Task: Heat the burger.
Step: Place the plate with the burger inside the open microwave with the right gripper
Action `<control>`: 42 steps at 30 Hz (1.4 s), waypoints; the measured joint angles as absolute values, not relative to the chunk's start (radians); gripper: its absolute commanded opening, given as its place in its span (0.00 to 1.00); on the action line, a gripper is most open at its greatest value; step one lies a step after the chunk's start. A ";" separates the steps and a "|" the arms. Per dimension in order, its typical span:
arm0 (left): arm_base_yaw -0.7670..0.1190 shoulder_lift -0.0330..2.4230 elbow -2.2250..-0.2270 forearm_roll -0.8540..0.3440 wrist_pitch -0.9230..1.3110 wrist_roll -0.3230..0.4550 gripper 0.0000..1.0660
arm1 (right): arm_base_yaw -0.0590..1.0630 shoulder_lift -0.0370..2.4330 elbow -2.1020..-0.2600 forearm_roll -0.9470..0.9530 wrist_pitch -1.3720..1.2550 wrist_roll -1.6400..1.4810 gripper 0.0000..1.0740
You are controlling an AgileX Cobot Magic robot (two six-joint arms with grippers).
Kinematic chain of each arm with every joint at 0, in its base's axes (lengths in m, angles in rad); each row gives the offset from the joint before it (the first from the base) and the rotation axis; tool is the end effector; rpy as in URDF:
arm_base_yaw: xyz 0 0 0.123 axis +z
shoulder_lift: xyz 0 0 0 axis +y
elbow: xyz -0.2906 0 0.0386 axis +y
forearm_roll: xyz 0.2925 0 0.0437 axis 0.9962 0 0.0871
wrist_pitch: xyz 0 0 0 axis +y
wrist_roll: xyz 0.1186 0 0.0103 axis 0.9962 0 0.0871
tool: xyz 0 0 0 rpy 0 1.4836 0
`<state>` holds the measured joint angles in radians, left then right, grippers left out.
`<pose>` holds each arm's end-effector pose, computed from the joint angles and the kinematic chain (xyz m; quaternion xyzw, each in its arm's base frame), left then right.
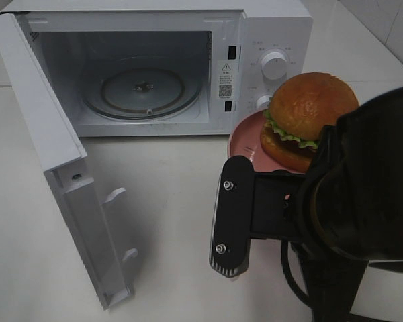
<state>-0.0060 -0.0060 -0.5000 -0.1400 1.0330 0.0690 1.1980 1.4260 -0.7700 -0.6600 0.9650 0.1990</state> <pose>0.0509 -0.0146 0.2899 0.0335 0.8416 -0.0530 0.5365 0.1543 0.2297 0.1707 -0.6107 0.7443 -0.1953 0.1869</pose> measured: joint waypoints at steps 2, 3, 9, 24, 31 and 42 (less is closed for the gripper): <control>-0.006 -0.006 -0.500 -0.140 1.033 0.069 0.94 | 1.198 1.426 -0.769 -0.662 0.947 0.177 0.01; -0.006 -0.006 -0.500 -0.140 1.033 0.069 0.94 | 1.198 1.426 -0.769 -0.663 0.939 0.165 0.01; -0.006 -0.006 -0.500 -0.140 1.033 0.069 0.94 | 1.198 1.426 -0.769 -0.667 0.879 0.066 0.01; -0.006 -0.006 -0.500 -0.140 1.033 0.069 0.94 | 1.198 1.426 -0.766 -0.750 0.816 -0.007 0.00; -0.006 -0.006 -0.500 -0.140 1.033 0.069 0.94 | 1.198 1.426 -0.766 -0.770 0.789 -0.068 0.00; -0.006 -0.006 -0.500 -0.140 1.033 0.069 0.94 | 1.194 1.426 -0.766 -0.826 0.710 -0.122 0.00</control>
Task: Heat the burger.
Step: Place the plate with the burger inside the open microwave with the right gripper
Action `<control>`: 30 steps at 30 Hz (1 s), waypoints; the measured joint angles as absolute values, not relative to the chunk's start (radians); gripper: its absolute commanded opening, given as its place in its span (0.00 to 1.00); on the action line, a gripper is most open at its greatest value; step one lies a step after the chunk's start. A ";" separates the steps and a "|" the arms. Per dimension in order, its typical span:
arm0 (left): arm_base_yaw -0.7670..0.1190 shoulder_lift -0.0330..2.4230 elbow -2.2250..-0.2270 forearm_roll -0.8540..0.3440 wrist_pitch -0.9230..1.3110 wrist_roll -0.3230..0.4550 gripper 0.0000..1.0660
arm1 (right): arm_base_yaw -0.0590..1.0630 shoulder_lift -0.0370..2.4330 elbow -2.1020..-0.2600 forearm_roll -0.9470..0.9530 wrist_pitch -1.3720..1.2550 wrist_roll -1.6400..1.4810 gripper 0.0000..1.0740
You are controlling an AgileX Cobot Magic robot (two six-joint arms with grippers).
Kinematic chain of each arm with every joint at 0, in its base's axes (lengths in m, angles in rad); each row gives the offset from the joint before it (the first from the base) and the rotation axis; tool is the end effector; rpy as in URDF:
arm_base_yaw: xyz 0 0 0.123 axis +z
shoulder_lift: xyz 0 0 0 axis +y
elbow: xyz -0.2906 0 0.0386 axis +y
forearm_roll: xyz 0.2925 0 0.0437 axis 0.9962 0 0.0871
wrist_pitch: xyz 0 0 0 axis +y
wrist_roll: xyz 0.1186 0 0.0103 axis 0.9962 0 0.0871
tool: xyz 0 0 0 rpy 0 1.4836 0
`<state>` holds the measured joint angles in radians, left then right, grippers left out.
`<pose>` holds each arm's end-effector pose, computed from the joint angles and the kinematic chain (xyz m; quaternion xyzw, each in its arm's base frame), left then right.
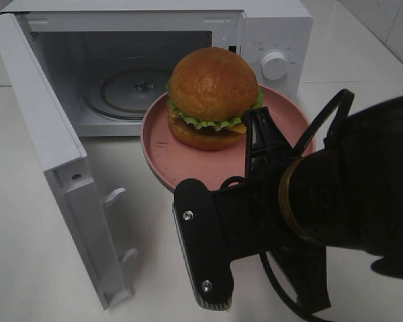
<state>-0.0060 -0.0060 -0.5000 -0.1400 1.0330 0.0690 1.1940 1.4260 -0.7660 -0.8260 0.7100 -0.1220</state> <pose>0.0509 -0.0146 0.2899 0.0335 0.8416 -0.0530 0.5365 0.1640 0.2593 0.1782 -0.7629 0.5559 -0.1930 0.2675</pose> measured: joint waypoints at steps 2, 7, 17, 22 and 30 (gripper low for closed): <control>-0.006 -0.006 -0.500 -0.140 1.033 0.069 0.94 | 1.188 1.426 -0.766 -0.824 0.706 -0.140 0.00; -0.006 -0.006 -0.500 -0.140 1.033 0.069 0.94 | 1.127 1.426 -0.766 -0.823 0.673 -0.228 0.00; -0.006 -0.006 -0.500 -0.140 1.033 0.069 0.94 | 1.022 1.426 -0.766 -0.825 0.549 -0.364 0.00; -0.006 -0.006 -0.500 -0.140 1.033 0.069 0.94 | 0.966 1.426 -0.766 -0.806 0.490 -0.449 0.00; -0.006 -0.006 -0.500 -0.140 1.033 0.069 0.94 | 0.850 1.428 -0.766 -0.598 0.432 -0.811 0.00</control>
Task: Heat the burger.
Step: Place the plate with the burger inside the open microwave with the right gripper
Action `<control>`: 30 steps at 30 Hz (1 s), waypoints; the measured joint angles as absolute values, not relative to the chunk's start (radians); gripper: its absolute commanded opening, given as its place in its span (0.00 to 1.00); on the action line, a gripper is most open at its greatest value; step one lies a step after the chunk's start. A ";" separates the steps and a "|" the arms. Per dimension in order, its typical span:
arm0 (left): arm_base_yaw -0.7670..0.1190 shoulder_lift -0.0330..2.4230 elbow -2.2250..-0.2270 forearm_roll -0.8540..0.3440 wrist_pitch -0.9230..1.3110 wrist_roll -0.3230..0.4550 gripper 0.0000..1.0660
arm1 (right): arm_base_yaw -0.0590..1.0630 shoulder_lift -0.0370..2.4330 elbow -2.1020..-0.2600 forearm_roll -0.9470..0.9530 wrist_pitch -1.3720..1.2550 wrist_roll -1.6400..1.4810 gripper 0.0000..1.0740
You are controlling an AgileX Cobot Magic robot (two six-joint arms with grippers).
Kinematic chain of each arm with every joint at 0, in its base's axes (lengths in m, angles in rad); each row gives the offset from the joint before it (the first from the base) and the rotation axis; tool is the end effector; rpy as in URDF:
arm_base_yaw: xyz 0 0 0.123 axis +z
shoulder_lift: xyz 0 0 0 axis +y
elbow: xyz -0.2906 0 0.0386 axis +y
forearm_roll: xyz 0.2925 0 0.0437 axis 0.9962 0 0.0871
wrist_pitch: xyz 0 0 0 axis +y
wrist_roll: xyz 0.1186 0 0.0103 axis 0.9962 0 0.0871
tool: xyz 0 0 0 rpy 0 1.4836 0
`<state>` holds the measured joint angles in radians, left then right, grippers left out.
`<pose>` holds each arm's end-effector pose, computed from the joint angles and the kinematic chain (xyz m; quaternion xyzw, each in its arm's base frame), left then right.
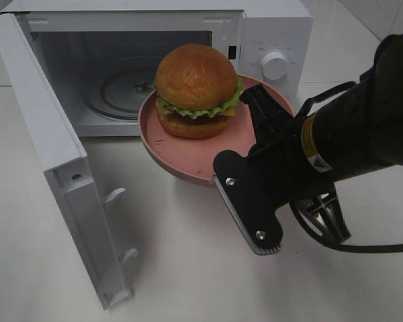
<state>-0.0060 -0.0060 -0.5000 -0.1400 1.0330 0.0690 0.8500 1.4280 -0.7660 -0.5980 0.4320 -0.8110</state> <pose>0.0509 -0.0146 0.2899 0.0335 0.8416 -0.0530 0.5365 0.2341 0.2239 0.1774 -0.8278 0.4548 -0.1877 0.2696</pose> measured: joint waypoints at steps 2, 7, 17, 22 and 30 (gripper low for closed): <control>-0.006 -0.006 -0.500 -0.140 1.033 0.069 0.94 | 0.829 1.428 -0.766 -0.558 0.432 -0.880 0.00; -0.006 -0.006 -0.500 -0.140 1.033 0.069 0.94 | 0.779 1.428 -0.764 -0.436 0.434 -1.070 0.00; -0.006 -0.006 -0.500 -0.140 1.033 0.069 0.94 | 0.697 1.428 -0.761 -0.215 0.415 -1.374 0.00; -0.006 -0.006 -0.500 -0.140 1.033 0.069 0.94 | 0.656 1.428 -0.761 -0.118 0.407 -1.528 0.00; -0.006 -0.006 -0.500 -0.140 1.033 0.069 0.94 | 0.623 1.428 -0.761 0.000 0.407 -1.710 0.00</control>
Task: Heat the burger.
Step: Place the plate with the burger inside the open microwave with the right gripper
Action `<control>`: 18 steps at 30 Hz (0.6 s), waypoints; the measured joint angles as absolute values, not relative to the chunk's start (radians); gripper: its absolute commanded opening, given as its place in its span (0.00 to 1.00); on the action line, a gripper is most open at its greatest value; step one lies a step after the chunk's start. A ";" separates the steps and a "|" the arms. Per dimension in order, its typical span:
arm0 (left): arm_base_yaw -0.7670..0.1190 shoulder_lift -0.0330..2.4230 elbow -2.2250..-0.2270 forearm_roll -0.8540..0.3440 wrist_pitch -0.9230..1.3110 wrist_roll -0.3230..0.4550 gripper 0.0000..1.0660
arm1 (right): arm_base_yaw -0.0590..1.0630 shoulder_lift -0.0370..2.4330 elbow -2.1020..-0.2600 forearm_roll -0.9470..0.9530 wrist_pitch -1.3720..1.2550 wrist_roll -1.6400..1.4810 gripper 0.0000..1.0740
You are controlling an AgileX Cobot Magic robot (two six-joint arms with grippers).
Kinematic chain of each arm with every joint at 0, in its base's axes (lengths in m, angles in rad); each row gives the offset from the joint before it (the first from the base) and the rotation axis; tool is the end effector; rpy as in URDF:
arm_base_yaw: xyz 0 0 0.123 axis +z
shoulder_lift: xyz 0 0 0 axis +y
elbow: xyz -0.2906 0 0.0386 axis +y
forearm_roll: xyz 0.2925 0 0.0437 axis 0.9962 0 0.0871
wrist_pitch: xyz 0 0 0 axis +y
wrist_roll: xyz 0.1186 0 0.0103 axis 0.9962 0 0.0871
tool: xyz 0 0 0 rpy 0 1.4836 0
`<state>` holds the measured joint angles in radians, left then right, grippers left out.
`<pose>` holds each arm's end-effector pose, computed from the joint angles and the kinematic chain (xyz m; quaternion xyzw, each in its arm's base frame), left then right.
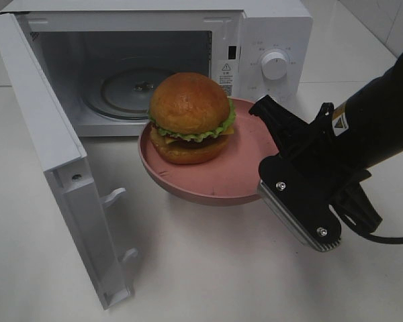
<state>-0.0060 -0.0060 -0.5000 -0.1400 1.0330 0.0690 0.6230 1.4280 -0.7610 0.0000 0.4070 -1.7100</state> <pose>0.0509 -0.0146 0.2899 0.0335 0.8416 -0.0530 0.5365 0.2593 0.1863 0.1702 -0.8805 0.3767 -0.1489 0.2464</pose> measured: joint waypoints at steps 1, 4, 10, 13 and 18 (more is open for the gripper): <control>-0.006 -0.006 -0.500 -0.140 1.033 0.069 0.94 | 0.623 1.428 -0.761 0.000 0.407 -1.712 0.00; -0.006 -0.006 -0.500 -0.140 1.033 0.069 0.94 | 0.623 1.428 -0.761 0.000 0.407 -1.712 0.00; -0.006 -0.006 -0.500 -0.140 1.033 0.069 0.94 | 0.623 1.428 -0.761 0.000 0.406 -1.712 0.00; -0.006 -0.006 -0.500 -0.140 1.033 0.069 0.94 | 0.627 1.428 -0.761 0.000 0.405 -1.712 0.00; -0.006 -0.006 -0.500 -0.140 1.033 0.069 0.94 | 0.669 1.435 -0.761 0.000 0.384 -1.705 0.00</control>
<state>-0.0060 -0.0060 -0.5000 -0.1400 1.0330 0.0690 0.6690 1.4350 -0.7610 0.0000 0.3840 -1.7050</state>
